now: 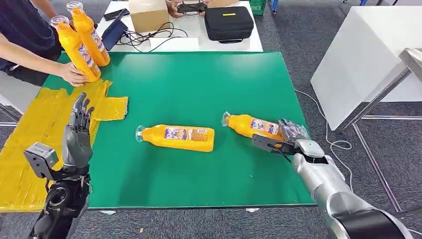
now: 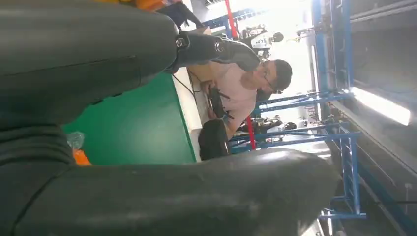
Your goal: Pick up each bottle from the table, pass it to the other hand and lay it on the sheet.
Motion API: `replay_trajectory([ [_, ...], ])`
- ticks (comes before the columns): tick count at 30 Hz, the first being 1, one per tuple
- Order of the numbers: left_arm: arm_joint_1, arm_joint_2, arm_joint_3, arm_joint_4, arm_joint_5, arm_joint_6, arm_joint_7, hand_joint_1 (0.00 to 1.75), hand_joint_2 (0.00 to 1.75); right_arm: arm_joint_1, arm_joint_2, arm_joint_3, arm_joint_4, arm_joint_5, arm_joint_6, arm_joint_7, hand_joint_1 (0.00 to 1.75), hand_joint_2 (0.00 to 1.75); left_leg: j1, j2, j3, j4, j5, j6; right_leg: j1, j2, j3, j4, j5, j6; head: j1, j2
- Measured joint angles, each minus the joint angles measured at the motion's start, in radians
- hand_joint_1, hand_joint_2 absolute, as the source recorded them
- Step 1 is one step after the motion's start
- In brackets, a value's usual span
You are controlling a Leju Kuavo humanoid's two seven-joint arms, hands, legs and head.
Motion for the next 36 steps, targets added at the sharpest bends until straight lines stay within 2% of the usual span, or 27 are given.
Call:
replay_trajectory([
  [8,-0.044,-0.002,-0.029,0.033,0.044,-0.035,0.057,0.00,0.00,0.020,0.000,-0.001,-0.029,-0.014,-0.014,-0.027,1.75,1.75,0.000,0.000,0.003,0.000,0.000,0.000,0.000,0.000,0.002,0.000,0.000,0.000,0.000,0.000],
  [14,-0.073,-0.002,-0.035,0.084,0.055,-0.050,0.060,0.00,0.00,0.072,-0.006,-0.009,-0.123,-0.031,-0.010,-0.040,1.75,1.75,0.000,0.001,0.003,0.000,-0.001,0.000,0.000,0.001,0.002,0.000,0.000,0.000,0.000,0.000],
  [23,-0.089,-0.002,-0.040,0.115,0.055,-0.052,0.060,0.00,0.00,0.099,-0.014,-0.010,-0.171,-0.036,-0.007,-0.047,1.75,1.75,0.000,0.001,0.003,0.000,-0.001,-0.001,0.001,0.001,0.001,0.000,0.000,0.000,0.000,0.000],
  [29,-0.088,-0.003,-0.037,0.126,0.055,-0.059,0.059,0.00,0.00,0.194,-0.040,-0.046,-0.394,-0.109,0.061,-0.062,1.75,1.75,0.000,0.000,-0.001,0.000,-0.001,-0.001,0.000,0.001,-0.001,0.000,0.000,0.000,0.000,0.000],
  [30,-0.086,-0.003,-0.034,0.125,0.054,-0.060,0.059,0.00,1.75,0.213,-0.045,-0.053,-0.436,-0.116,0.068,-0.058,1.75,1.75,0.000,0.000,-0.002,0.000,-0.001,-0.001,0.000,0.001,-0.001,0.000,0.000,0.000,0.000,0.000],
  [33,-0.055,-0.005,-0.009,0.103,0.055,-0.037,0.072,0.00,1.75,0.271,-0.052,-0.096,-0.602,-0.160,0.045,-0.013,1.75,1.75,0.000,0.000,-0.002,0.000,-0.002,-0.001,0.000,0.001,-0.001,0.000,0.000,0.000,0.000,0.000],
  [36,0.022,-0.003,0.037,0.047,0.110,-0.019,0.081,0.00,1.75,0.335,-0.077,-0.122,-0.761,-0.306,-0.016,-0.056,1.75,1.75,0.000,0.001,-0.002,0.000,-0.005,-0.001,0.000,0.001,-0.002,0.000,-0.001,0.001,0.000,0.000],
])
